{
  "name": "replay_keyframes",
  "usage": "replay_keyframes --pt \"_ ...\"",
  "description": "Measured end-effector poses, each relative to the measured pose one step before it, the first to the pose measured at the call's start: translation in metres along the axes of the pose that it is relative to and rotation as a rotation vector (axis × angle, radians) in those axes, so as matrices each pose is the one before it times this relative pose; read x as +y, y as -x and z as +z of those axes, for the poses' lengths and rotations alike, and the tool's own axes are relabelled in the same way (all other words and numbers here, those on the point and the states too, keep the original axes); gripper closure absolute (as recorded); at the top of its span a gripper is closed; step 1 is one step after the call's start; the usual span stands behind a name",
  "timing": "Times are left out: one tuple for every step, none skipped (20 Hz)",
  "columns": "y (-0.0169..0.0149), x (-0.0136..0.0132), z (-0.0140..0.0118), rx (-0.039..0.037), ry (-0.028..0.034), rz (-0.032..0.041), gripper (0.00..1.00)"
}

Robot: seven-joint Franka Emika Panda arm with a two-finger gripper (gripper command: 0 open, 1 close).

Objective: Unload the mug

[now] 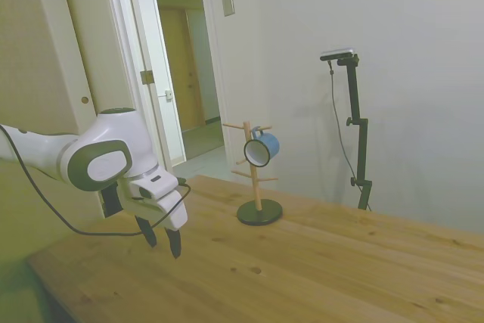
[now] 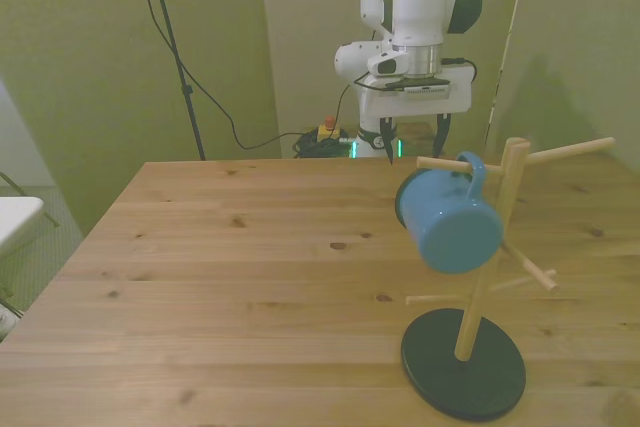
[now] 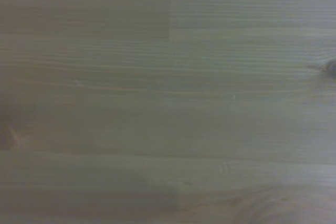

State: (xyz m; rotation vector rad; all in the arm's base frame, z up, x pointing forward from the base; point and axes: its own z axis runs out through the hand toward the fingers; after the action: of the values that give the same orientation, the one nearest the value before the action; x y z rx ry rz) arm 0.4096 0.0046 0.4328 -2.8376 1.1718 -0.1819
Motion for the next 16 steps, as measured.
replay_keyframes --pt "-0.00019 -0.00006 0.00033 -0.00066 -0.00055 0.00069 0.00" --pt "-0.00218 0.00005 -0.00144 0.00963 -0.01293 0.00616 0.00" --pt "-0.00586 -0.00010 -0.00621 0.02557 -0.02289 0.00877 0.00" --pt "-0.00667 0.00126 -0.00739 0.02250 -0.01775 0.01155 0.00" --pt "-0.00823 0.00207 -0.00846 0.02249 -0.01620 0.01456 0.00" --pt "-0.00951 0.00225 -0.00909 0.02241 -0.01297 0.01513 0.00" --pt "-0.01065 0.00123 -0.01018 0.02634 -0.01353 0.01437 0.00" --pt "-0.01214 0.00036 -0.01108 0.03277 -0.01469 0.01327 0.00" --pt "-0.01241 -0.00024 -0.01055 0.03404 -0.01219 0.01107 0.00" --pt "-0.01269 -0.00111 -0.00969 0.02969 -0.01354 0.01099 0.00" --pt "-0.01310 -0.00216 -0.00828 0.03061 -0.01635 0.01109 0.00" --pt "-0.01351 -0.00302 -0.00602 0.02751 -0.01962 0.01267 0.00" --pt "-0.01301 -0.00390 -0.00283 0.02245 -0.01846 0.01172 0.00" --pt "-0.01122 -0.00413 0.00076 0.01744 -0.01478 0.00887 0.00" --pt "-0.01002 -0.00432 0.00354 0.01394 -0.01229 0.00740 0.00" --pt "-0.01027 -0.00519 0.00527 0.01476 -0.01282 0.00530 0.00"
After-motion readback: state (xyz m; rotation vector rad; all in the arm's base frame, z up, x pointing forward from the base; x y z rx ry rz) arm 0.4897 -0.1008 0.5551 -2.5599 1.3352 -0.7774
